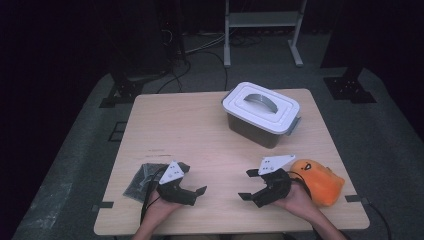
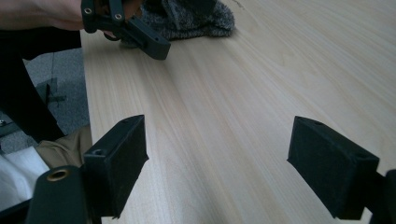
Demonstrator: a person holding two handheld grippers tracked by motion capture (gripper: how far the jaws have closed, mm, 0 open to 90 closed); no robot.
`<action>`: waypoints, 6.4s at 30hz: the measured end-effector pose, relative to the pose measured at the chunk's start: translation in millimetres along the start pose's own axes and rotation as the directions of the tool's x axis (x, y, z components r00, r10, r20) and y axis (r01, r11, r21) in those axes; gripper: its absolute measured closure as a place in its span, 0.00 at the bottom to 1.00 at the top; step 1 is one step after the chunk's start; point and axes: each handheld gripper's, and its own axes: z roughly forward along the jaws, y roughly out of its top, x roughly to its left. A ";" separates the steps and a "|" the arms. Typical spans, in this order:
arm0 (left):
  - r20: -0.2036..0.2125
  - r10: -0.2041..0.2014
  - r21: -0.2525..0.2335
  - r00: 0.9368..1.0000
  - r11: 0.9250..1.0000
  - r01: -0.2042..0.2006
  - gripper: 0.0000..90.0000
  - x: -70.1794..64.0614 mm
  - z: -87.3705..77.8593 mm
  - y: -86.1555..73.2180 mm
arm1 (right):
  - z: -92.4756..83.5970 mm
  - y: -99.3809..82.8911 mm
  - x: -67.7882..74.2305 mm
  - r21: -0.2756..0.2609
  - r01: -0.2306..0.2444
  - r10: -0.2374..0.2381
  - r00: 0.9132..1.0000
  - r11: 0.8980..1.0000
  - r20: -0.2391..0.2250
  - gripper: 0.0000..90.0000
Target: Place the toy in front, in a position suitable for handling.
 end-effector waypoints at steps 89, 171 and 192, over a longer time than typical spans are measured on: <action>-0.026 0.007 -0.001 1.000 1.000 -0.007 0.05 1.4 -1.1 -1.3 | -149.7 -80.3 -68.8 0.033 -0.179 0.163 0.944 0.983 0.285 0.31; -0.057 -0.015 -0.026 0.998 1.000 0.013 0.05 8.7 -11.0 -1.4 | -106.7 36.6 -16.6 -0.035 0.116 -0.114 0.993 0.993 0.040 0.78; -0.075 -0.025 -0.036 0.997 0.999 0.023 0.05 14.7 -17.3 -1.8 | -59.9 60.5 -15.0 -0.036 0.156 -0.158 0.986 0.987 -0.058 0.78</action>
